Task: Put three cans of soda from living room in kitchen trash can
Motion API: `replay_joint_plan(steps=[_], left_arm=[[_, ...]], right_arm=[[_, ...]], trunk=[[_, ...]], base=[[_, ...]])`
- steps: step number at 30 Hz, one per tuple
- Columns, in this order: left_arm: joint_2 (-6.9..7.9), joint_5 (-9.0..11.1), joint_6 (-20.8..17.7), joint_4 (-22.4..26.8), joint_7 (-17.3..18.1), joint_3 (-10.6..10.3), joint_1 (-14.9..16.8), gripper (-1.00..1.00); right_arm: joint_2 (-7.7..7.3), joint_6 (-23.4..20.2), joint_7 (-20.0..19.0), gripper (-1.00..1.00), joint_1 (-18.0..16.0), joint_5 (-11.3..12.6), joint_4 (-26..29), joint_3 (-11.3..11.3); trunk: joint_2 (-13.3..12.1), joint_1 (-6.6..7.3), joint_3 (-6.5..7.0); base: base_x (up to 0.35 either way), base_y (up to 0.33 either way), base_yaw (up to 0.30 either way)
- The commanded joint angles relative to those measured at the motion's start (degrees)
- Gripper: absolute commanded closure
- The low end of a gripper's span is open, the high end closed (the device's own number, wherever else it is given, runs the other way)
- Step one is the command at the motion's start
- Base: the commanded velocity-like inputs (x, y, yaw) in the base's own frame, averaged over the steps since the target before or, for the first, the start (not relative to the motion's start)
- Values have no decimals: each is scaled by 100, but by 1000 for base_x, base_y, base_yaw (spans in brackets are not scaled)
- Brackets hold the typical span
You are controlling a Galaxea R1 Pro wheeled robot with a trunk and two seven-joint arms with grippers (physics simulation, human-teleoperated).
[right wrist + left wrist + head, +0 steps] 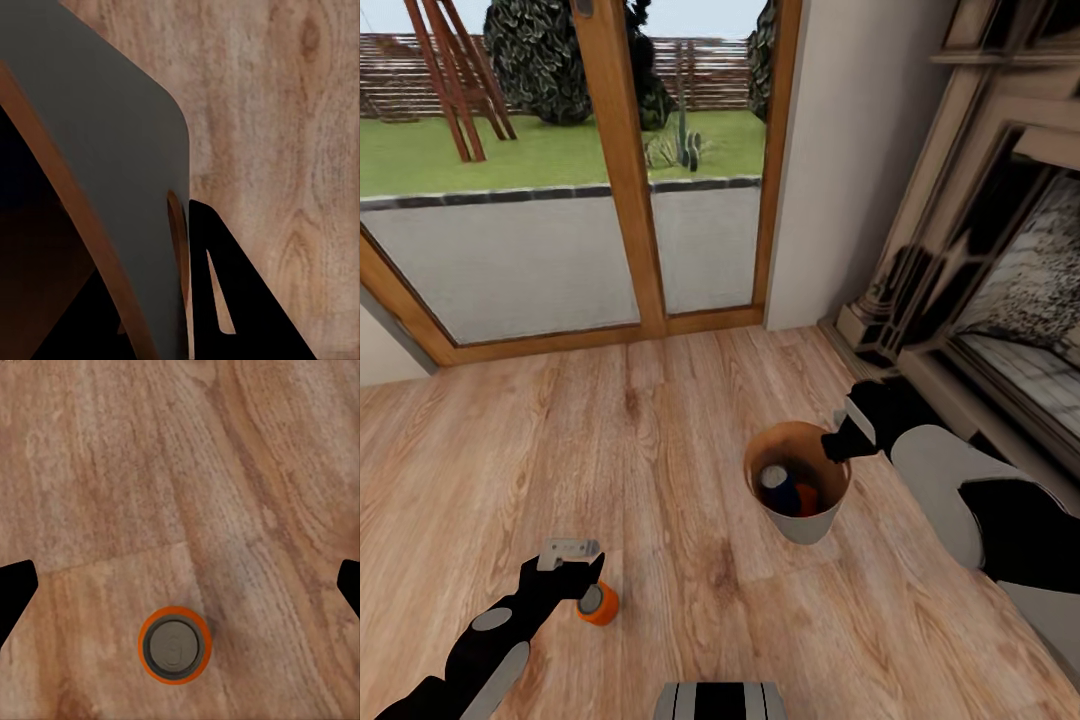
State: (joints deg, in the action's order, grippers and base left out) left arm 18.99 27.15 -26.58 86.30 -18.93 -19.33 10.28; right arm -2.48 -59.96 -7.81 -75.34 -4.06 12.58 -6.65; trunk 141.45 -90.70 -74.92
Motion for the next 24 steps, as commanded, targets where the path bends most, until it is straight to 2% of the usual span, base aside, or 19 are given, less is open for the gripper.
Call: replay_joint_plan(steps=[1, 4, 7, 9, 12, 14, 15, 16, 17, 18, 19, 21, 24], left_arm=[[0, 0, 2, -2, -2, 0, 0, -100], [-2, 0, 3, -1, -4, 0, 0, -100], [-13, 0, 1, 0, -5, 0, 0, -100], [-82, -16, -24, -18, -10, 0, 0, -100], [-242, -9, -431, -54, -12, 2, 9, -100], [-362, 58, -934, -57, -11, 28, 47, -100], [-448, 187, -1465, -52, -15, 50, 135, -100], [-483, 266, -1745, -49, -21, 59, 198, -100], [-535, 426, -2292, -44, -31, 76, 358, -100], [-555, 504, -2548, -45, -40, 94, 453, -100], [-587, 698, -3070, -43, -64, 243, 750, -100], [-590, 846, -3342, -65, -133, 579, 1126, -100], [-570, 916, -3342, -188, -177, 856, 1541, -100]], right_arm=[[9, -4, -29, 100, -24, 98, -36, 36], [46, -4, -33, 100, -54, 103, -107, 47], [70, -4, -31, 100, -64, 102, -162, 202], [71, -4, -29, 100, -62, 96, -178, 346], [62, -4, -28, 100, -60, 92, -183, 426], [58, -4, -28, 100, -60, 91, -184, 438], [60, -4, -28, 100, -60, 90, -185, 439], [61, -4, -28, 100, -60, 90, -185, 441], [62, -4, -28, 100, -60, 90, -185, 439], [62, -4, -28, 100, -60, 90, -185, 441], [63, -4, -28, 100, -60, 90, -185, 441], [68, -4, -28, 100, -60, 90, -185, 439], [74, -4, -28, 100, -60, 90, -185, 430]], trunk=[[0, 1, 0], [0, 1, 0], [0, 1, 0], [0, 1, 0], [0, 1, 0], [0, 1, 0], [0, 1, 0], [0, 1, 0], [0, 1, 0], [0, 1, 0], [0, 1, 0], [0, 1, 0], [0, 1, 0]], base=[[5, 0, 0], [3, 0, 0], [0, 0, 0], [0, 0, 0], [0, 0, 0], [31, 0, 0], [68, 0, 0], [74, 0, 0], [79, 0, 0], [81, 0, 0], [75, 0, 0], [87, 0, 0], [129, 0, 0]])
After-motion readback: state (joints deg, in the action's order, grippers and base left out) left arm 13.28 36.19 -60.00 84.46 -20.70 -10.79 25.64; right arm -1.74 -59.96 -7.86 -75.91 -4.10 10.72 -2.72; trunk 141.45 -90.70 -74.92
